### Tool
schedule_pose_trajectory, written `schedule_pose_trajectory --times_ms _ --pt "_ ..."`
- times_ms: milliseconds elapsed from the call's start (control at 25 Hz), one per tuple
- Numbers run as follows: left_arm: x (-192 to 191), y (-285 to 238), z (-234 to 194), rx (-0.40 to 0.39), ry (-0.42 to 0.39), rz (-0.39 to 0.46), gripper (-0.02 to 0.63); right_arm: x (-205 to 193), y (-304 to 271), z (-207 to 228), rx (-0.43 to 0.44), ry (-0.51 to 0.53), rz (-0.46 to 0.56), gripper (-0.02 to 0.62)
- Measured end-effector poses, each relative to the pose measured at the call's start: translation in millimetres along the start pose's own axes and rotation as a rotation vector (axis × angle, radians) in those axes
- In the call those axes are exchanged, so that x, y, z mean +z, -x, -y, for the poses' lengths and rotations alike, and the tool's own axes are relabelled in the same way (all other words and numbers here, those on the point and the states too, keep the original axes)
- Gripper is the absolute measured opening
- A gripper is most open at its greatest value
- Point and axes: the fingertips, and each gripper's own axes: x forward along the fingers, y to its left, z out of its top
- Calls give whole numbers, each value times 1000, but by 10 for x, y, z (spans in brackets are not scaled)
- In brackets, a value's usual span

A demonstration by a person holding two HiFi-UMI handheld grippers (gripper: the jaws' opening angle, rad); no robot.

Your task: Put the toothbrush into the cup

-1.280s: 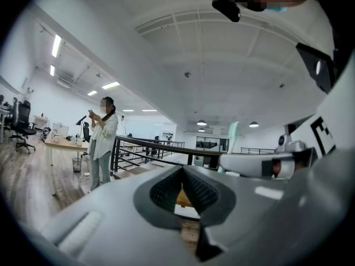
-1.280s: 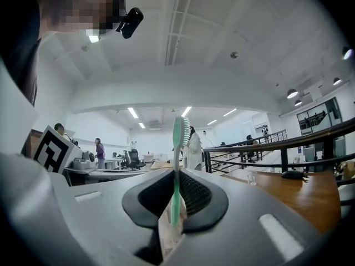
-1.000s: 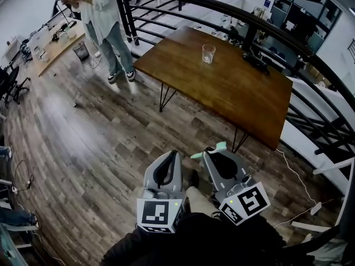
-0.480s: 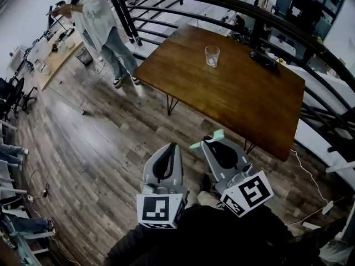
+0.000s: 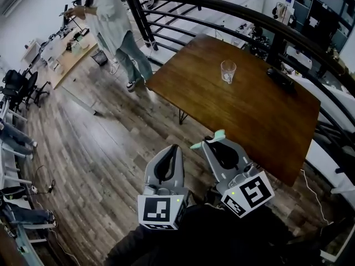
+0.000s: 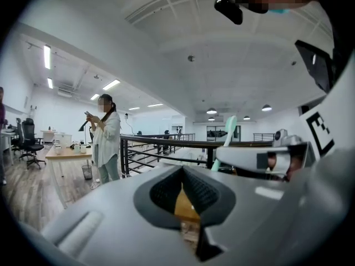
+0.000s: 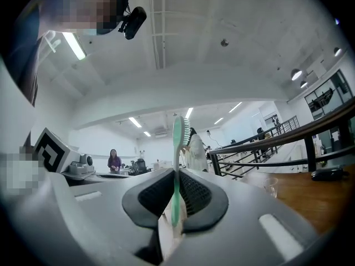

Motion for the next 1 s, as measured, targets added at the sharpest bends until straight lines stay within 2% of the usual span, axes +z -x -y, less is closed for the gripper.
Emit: schedule_pose_trajectory --times_ms 240,560,800,1000 --pt "-116 -318 -284 17 34 -18 8 -162 -340 170 1 -6 -45 29" --pt "-122 -1074 -894 -51 65 -36 8 -328 -1145 473 -72 -8 -100 29" --pt "-38 -1613 -1302 -139 86 -66 8 -334 -1762 664 -147 -7 -113 29" --pt "167 -1972 -1511 -242 78 -35 8 -182 -2106 811 -245 21 -91 29"
